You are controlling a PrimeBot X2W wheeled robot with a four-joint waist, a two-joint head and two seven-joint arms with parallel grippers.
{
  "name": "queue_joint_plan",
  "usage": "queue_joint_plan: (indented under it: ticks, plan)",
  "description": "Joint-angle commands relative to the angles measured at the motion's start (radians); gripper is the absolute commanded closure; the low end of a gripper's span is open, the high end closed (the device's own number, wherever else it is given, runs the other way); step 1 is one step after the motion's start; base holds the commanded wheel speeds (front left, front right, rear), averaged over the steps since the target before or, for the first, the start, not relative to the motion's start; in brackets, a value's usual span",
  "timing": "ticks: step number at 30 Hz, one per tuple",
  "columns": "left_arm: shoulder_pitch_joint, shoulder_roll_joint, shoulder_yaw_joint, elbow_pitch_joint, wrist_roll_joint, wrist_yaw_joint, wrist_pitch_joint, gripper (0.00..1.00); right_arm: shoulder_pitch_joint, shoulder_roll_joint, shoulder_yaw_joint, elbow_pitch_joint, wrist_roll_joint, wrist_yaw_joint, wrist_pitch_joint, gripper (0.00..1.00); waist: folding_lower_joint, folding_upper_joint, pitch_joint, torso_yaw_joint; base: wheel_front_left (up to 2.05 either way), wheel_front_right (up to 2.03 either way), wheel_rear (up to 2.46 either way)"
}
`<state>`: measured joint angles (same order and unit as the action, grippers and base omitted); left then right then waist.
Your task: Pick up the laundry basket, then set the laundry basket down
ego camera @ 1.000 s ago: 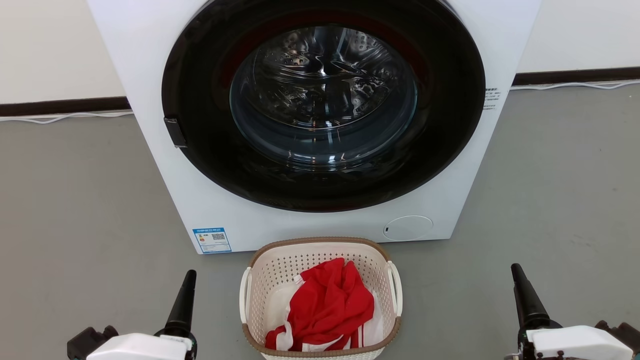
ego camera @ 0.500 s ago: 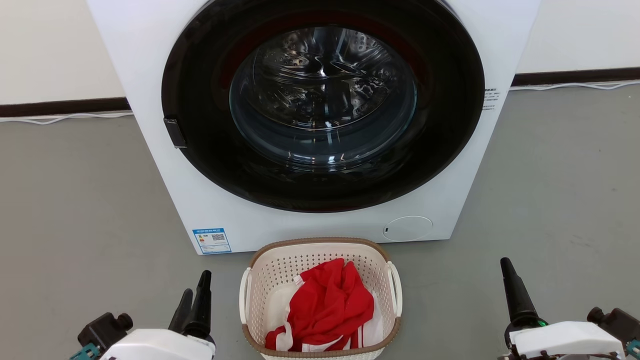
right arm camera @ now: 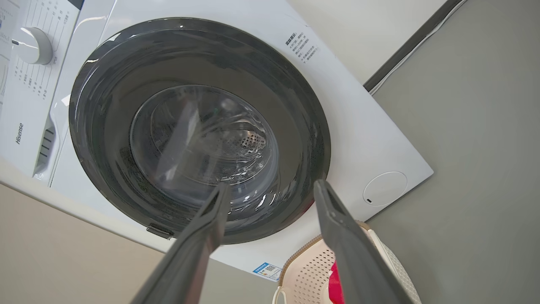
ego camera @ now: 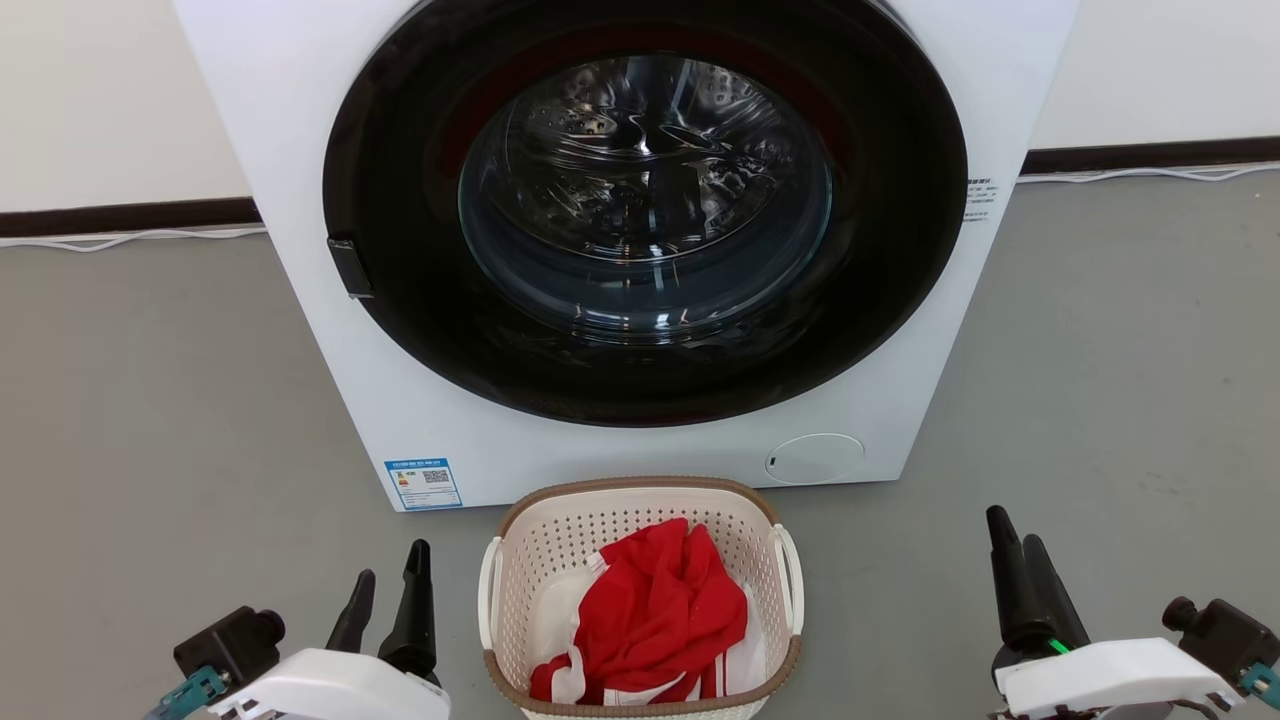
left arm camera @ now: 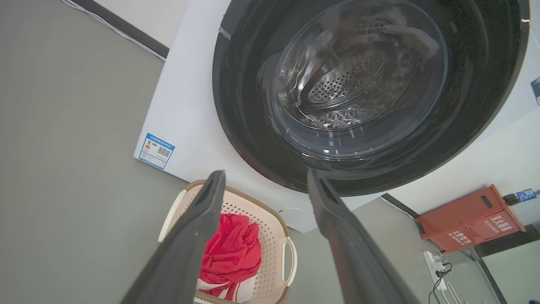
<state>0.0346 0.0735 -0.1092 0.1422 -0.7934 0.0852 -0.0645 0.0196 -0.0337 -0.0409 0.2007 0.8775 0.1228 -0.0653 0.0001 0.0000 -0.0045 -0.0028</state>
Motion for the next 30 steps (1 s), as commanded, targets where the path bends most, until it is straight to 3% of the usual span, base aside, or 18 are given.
queue_joint_plan:
  ticks: [1,30]
  plan:
    - [-0.015,0.017,0.002,-0.038,0.044,0.018,-0.020,0.00,-0.017,-0.011,0.018,-0.040,-0.044,0.004,-0.019,0.00,0.0000,0.0000,-0.001,0.000,0.00,0.00,0.00]
    - [0.010,0.070,-0.097,-0.120,0.378,0.158,-0.105,0.00,0.000,-0.014,0.055,-0.089,-0.388,0.006,-0.104,0.00,0.0000,0.0000,-0.005,-0.001,0.00,0.00,0.00]
